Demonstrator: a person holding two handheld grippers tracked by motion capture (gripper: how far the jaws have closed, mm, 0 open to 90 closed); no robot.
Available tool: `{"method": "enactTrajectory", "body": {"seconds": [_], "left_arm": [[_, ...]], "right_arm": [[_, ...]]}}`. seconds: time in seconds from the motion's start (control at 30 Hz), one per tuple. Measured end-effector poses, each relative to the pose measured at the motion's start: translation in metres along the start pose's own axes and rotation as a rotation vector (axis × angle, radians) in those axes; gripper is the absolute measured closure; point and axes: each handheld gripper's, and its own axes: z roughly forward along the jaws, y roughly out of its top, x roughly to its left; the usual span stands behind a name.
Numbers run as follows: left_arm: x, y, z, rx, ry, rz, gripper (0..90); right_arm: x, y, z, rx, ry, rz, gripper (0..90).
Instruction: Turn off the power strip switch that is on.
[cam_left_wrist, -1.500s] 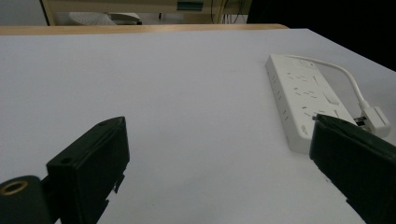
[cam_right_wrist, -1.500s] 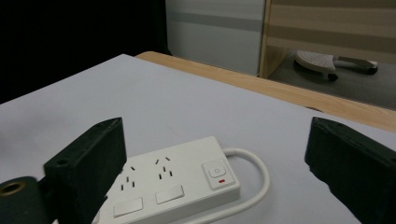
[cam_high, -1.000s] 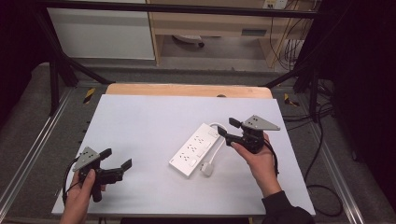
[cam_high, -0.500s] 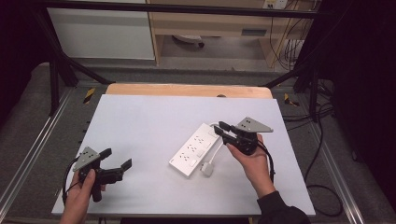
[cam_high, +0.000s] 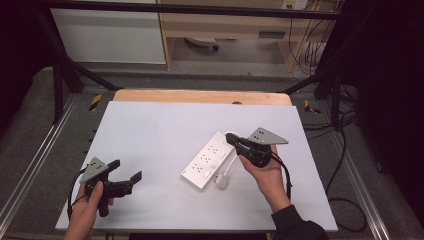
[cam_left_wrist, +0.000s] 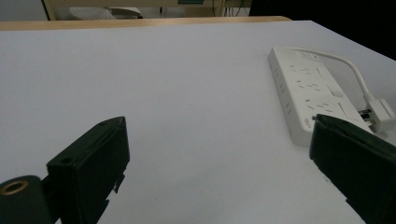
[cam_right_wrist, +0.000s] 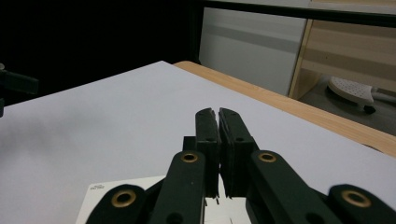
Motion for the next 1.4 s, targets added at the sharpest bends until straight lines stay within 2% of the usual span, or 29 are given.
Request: {"method": "enactTrajectory", "body": {"seconds": [0.73,0.97,1.4], "left_arm": [[-0.001,0.0,0.0,0.003,-0.003,0.007,5.0],[-0.001,0.0,0.0,0.004,-0.004,0.007,5.0],[-0.001,0.0,0.001,0.009,-0.006,0.01,5.0]], "right_arm": [[0.009,-0.011,0.008,0.047,0.026,-0.008,90.0],[0.01,-0.015,0.012,0.069,0.02,-0.008,90.0],[0.008,-0.024,0.015,0.1,0.028,0.028,90.0]]}}
